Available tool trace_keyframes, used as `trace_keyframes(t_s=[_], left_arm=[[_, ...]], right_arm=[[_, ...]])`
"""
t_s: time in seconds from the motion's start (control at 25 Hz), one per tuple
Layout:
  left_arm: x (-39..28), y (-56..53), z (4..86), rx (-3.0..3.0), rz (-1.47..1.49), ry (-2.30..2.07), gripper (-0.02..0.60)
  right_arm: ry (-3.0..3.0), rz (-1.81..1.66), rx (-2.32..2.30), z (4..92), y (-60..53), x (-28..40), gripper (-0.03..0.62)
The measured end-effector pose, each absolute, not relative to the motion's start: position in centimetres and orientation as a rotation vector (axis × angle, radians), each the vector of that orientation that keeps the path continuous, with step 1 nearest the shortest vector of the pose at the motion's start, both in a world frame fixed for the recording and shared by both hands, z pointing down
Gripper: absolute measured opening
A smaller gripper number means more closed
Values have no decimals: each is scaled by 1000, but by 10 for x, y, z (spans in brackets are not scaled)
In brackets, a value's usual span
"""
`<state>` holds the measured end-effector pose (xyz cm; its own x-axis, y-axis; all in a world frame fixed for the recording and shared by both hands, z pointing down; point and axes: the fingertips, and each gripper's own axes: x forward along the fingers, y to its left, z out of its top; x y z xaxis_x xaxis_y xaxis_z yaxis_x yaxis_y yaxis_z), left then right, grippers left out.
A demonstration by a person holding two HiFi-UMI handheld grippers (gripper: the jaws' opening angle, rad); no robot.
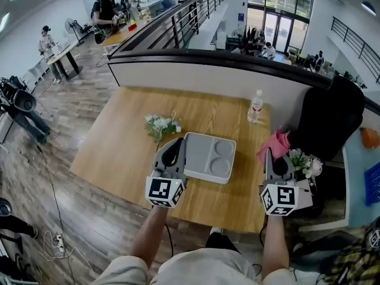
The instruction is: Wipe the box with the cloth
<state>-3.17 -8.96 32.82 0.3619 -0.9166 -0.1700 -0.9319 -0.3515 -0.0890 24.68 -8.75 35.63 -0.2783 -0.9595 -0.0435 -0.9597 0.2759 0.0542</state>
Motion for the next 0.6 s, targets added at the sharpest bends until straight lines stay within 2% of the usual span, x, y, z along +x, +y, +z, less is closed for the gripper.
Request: trace_keyframes(t_s=[0.6], left_arm=[[13, -173, 325, -2416, 78, 1697, 12]], right_arm=[[2490, 60, -1882, 366, -168, 293, 67]])
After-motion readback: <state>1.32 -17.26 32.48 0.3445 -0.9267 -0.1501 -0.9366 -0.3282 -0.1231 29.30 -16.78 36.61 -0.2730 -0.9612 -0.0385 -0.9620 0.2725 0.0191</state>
